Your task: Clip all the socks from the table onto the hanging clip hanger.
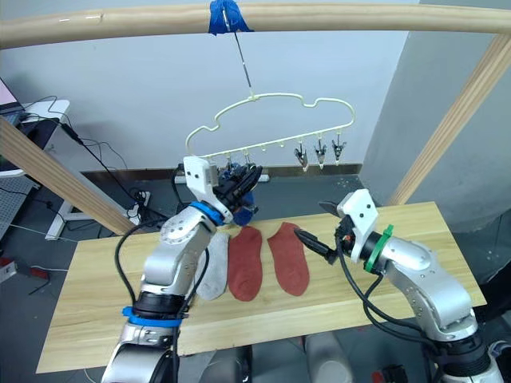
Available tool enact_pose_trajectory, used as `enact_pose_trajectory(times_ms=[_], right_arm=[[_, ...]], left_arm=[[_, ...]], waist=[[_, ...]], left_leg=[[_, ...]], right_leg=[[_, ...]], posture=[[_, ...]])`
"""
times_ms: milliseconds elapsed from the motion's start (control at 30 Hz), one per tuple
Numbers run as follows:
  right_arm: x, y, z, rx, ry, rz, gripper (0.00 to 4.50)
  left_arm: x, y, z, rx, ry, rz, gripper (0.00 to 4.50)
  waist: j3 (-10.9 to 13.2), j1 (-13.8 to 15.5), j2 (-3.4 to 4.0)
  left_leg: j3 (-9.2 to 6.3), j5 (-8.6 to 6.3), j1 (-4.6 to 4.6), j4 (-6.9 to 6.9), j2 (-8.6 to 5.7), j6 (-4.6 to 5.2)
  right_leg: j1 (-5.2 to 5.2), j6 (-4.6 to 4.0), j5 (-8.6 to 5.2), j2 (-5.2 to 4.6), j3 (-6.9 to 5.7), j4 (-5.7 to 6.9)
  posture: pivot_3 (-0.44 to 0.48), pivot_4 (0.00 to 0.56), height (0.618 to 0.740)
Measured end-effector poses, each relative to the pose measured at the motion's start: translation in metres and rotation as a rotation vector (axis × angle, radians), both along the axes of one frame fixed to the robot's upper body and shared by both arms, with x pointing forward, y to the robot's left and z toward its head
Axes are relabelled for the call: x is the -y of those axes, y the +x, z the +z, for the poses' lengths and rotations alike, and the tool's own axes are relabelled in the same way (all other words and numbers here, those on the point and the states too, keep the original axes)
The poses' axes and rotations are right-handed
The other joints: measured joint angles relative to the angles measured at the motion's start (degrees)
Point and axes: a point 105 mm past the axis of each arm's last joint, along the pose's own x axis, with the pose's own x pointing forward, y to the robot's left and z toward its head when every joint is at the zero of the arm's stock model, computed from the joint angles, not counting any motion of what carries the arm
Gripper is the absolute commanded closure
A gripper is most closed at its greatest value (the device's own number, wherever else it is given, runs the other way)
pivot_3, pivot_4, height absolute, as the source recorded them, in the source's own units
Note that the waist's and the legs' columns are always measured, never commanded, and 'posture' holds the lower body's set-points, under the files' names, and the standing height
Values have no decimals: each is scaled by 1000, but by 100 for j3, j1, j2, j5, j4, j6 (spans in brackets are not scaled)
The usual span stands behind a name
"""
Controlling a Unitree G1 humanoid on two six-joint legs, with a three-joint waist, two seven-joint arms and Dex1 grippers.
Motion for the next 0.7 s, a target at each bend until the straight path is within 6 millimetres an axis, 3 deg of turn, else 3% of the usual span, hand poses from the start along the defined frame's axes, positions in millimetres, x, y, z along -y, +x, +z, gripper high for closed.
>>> enact_pose_trajectory(times_ms=[100,233,400,533,700], right_arm=[[-4,1,-5,-15,6,4,0],[-7,3,6,16,34,10,0],[-13,-3,47,126,135,61,0],[-21,-13,67,157,162,115,0],[-29,-18,84,198,153,142,0]], left_arm=[[-11,0,3,30,63,25,4169],[-8,0,5,83,79,34,2891],[4,2,2,121,81,31,1330],[9,9,1,134,58,59,133],[12,15,3,150,52,82,33]], waist=[[-1,42,1],[-1,155,1],[-1,238,1],[0,260,1],[0,255,1]], left_leg=[[0,1,-2,0,-1,1],[0,1,-4,1,-3,1],[0,1,-5,1,-3,1],[0,1,-5,1,-3,1],[0,1,-6,2,-2,1]], right_leg=[[1,2,1,-1,0,-4],[4,2,4,-4,1,-11],[4,-1,6,-4,0,-12],[4,0,6,-4,0,-11],[4,1,5,-3,-1,-12]], posture=[[-193,213,740],[-195,213,740],[-215,220,740],[-235,222,740],[-244,222,740]])
